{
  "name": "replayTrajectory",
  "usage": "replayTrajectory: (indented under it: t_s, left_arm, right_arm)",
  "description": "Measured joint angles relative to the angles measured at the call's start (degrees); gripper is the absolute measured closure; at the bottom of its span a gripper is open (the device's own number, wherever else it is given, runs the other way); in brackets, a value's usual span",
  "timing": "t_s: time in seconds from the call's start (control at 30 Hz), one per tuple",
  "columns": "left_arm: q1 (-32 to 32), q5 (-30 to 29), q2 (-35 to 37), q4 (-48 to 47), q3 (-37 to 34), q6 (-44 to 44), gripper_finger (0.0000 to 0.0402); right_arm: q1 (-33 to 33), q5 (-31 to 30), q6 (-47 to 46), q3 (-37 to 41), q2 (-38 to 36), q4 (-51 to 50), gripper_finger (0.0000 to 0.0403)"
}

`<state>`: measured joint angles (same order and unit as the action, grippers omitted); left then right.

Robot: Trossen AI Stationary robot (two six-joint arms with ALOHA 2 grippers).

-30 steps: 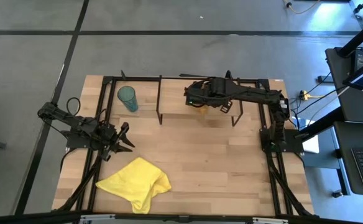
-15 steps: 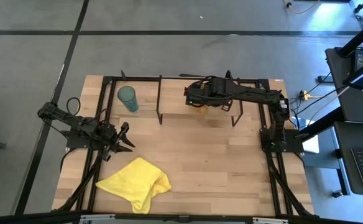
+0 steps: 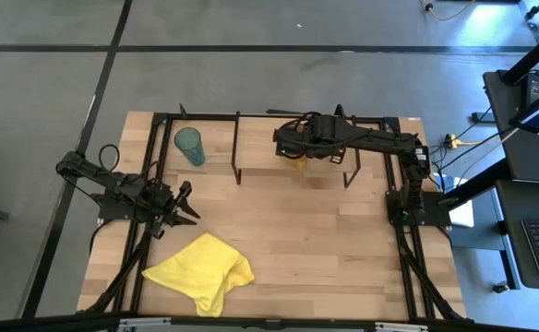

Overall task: Stack small to large cups/mugs on shelf
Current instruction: Put the orange mug on the shelf

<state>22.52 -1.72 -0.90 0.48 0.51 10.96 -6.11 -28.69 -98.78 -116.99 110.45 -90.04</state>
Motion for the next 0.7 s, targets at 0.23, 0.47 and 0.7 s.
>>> replayTrajectory:
  t_s: [0.23,0.47,0.7]
  left_arm:
    - [0.0,0.0,0.0,0.0,0.0,0.0,0.0315]
    - [0.0,0.0,0.0,0.0,0.0,0.0,0.0315]
    - [0.0,0.0,0.0,0.0,0.0,0.0,0.0315]
  right_arm:
    - [0.0,-0.1,1.8,0.0,0.0,0.1,0.033]
    - [0.0,-0.2,3.5,0.0,0.0,0.1,0.032]
    - [-0.1,-0.1,3.8,0.0,0.0,0.1,0.0285]
